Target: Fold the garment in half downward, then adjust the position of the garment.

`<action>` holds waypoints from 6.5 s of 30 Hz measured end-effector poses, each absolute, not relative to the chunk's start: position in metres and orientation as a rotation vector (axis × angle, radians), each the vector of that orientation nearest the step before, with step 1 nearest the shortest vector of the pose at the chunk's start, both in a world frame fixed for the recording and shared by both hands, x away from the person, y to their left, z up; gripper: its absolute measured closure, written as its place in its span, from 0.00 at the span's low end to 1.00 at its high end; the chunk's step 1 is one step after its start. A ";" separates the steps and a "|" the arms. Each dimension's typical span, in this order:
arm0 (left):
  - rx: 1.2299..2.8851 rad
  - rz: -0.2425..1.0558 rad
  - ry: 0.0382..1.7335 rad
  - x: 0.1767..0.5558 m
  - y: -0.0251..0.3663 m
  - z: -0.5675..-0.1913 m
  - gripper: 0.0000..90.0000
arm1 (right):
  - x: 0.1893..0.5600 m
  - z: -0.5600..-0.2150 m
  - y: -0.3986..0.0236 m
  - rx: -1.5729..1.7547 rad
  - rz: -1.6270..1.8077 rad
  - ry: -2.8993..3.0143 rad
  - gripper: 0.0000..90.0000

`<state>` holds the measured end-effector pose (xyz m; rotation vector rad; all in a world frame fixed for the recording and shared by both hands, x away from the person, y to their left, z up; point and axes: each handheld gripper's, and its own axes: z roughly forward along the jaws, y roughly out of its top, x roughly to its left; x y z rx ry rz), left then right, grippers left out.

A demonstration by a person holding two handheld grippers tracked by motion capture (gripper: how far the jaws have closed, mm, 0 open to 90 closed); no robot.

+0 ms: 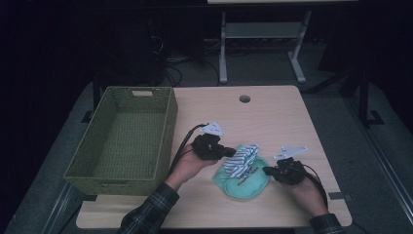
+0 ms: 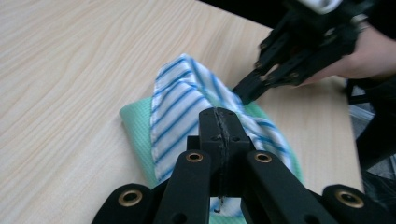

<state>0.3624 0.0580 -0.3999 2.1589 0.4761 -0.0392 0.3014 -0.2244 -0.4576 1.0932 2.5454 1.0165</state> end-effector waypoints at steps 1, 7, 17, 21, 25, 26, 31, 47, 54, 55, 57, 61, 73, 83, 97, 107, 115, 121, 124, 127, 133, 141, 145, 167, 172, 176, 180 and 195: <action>2.160 -0.043 0.480 0.365 0.055 -0.402 0.99 | 0.301 -0.457 -0.226 1.093 1.017 2.541 1.00; 2.186 -0.056 0.498 0.375 0.041 -0.416 0.99 | 0.299 -0.456 -0.236 1.112 1.019 2.510 1.00; 2.230 -0.120 0.452 0.370 0.020 -0.431 1.00 | 0.300 -0.456 -0.244 1.141 1.011 2.483 1.00; 2.250 -0.142 0.424 0.363 0.012 -0.435 1.00 | 0.301 -0.457 -0.245 1.152 0.999 2.480 1.00; 2.276 -0.162 0.393 0.357 0.004 -0.440 1.00 | 0.302 -0.458 -0.248 1.163 0.994 2.471 1.00; 2.278 -0.166 0.387 0.356 0.002 -0.441 1.00 | 0.302 -0.458 -0.249 1.165 0.989 2.470 1.00; 2.309 -0.183 0.376 0.351 -0.006 -0.450 1.00 | 0.303 -0.458 -0.250 1.171 0.987 2.467 1.00; 2.276 -0.139 0.417 0.351 0.012 -0.429 0.99 | 0.313 -0.442 -0.248 1.142 1.102 2.435 1.00; 2.267 -0.113 0.439 0.350 0.029 -0.423 0.99 | 0.319 -0.434 -0.239 1.115 1.161 2.433 1.00; 2.265 -0.106 0.445 0.349 0.035 -0.422 0.99 | 0.321 -0.432 -0.234 1.098 1.180 2.436 1.00; 2.260 -0.098 0.453 0.348 0.040 -0.420 0.99 | 0.323 -0.431 -0.230 1.080 1.193 2.435 1.00; 2.255 -0.083 0.468 0.345 0.051 -0.420 0.99 | 0.329 -0.428 -0.219 1.055 1.211 2.446 1.00; 2.283 -0.040 0.514 0.335 0.072 -0.427 0.99 | 0.345 -0.430 -0.177 0.971 1.237 2.488 1.00; 2.355 -0.008 0.532 0.339 0.068 -0.443 0.99 | 0.359 -0.456 -0.161 1.010 1.172 2.543 1.00; 2.395 0.019 0.535 0.339 0.065 -0.453 0.99 | 0.358 -0.467 -0.157 1.000 1.099 2.573 1.00; 2.333 0.073 0.584 0.336 0.084 -0.440 0.71 | 0.354 -0.450 -0.160 0.979 1.167 2.525 1.00; 2.306 0.092 0.608 0.323 0.097 -0.441 0.45 | 0.354 -0.462 -0.154 0.967 1.101 2.575 1.00; 2.322 0.101 0.615 0.317 0.098 -0.445 0.33 | 0.360 -0.466 -0.154 0.976 1.049 2.558 1.00; 2.333 0.109 0.609 0.318 0.098 -0.446 0.30 | 0.366 -0.465 -0.158 0.994 1.024 2.536 1.00; 2.338 0.126 0.608 0.318 0.098 -0.447 0.28 | 0.374 -0.465 -0.162 1.024 1.010 2.513 1.00; 2.348 0.136 0.619 0.319 0.098 -0.451 0.24 | 0.384 -0.467 -0.172 1.084 1.022 2.466 1.00; 2.380 0.152 0.609 0.320 0.096 -0.454 0.21 | 0.392 -0.444 -0.187 1.104 1.048 2.427 1.00; 2.372 0.160 0.613 0.320 0.095 -0.456 0.18 | 0.408 -0.434 -0.193 1.097 1.051 2.414 1.00; 2.429 0.186 0.608 0.322 0.093 -0.465 0.14 | 0.432 -0.462 -0.199 1.147 0.977 2.550 1.00; 2.433 0.200 0.600 0.321 0.093 -0.466 0.14 | 0.426 -0.463 -0.207 1.132 0.976 2.560 1.00; 2.424 0.198 0.605 0.321 0.093 -0.466 0.14 | 0.421 -0.460 -0.212 1.129 0.973 2.566 1.00; 2.425 0.197 0.603 0.321 0.093 -0.466 0.14 | 0.415 -0.460 -0.217 1.115 0.992 2.575 1.00; 2.434 0.192 0.602 0.320 0.094 -0.466 0.13 | 0.381 -0.459 -0.242 1.061 1.010 2.584 1.00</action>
